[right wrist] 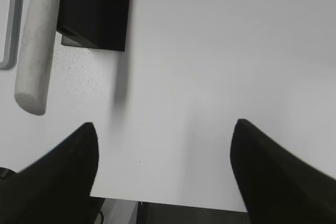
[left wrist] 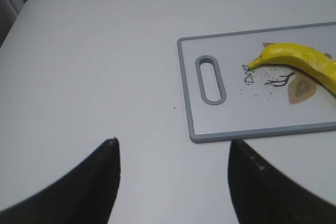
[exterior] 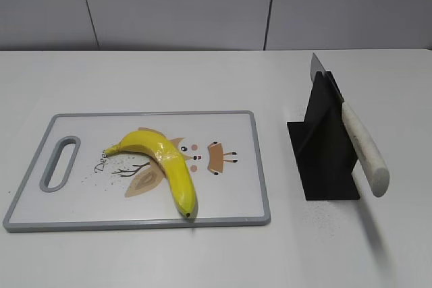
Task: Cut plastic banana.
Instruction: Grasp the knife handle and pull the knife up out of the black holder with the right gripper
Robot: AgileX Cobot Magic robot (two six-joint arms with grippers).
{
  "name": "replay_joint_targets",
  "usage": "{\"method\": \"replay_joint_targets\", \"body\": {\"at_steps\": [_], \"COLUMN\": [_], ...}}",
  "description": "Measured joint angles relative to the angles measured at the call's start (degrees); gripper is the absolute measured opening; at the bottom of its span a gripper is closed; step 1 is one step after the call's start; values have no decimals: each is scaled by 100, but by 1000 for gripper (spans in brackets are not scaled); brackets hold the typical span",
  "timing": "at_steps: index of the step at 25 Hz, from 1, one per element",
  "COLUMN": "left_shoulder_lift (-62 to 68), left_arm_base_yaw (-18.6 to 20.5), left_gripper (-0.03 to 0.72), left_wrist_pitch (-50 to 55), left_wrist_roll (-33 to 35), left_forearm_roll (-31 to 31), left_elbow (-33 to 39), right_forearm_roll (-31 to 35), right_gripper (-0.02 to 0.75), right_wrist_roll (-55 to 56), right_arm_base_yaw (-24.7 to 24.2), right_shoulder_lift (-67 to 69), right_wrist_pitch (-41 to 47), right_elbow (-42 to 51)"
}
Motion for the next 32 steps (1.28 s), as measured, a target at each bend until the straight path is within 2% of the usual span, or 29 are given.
{"method": "replay_joint_targets", "body": {"at_steps": [7, 16, 24, 32], "left_shoulder_lift": [0, 0, 0, 0], "left_arm_base_yaw": [0, 0, 0, 0], "left_gripper": [577, 574, 572, 572], "left_wrist_pitch": [0, 0, 0, 0], "left_wrist_roll": [0, 0, 0, 0], "left_forearm_roll": [-4, -11, -13, -18], "left_elbow": [0, 0, 0, 0], "right_forearm_roll": [359, 503, -104, -104], "right_gripper": [592, 592, 591, 501], "right_wrist_roll": [0, 350, 1420, 1520], "right_arm_base_yaw": [524, 1821, 1883, 1883], "right_shoulder_lift": [904, 2099, 2810, 3523], "right_wrist_pitch": [-226, -335, -487, -397], "right_elbow": [-255, -515, -961, -972]}}
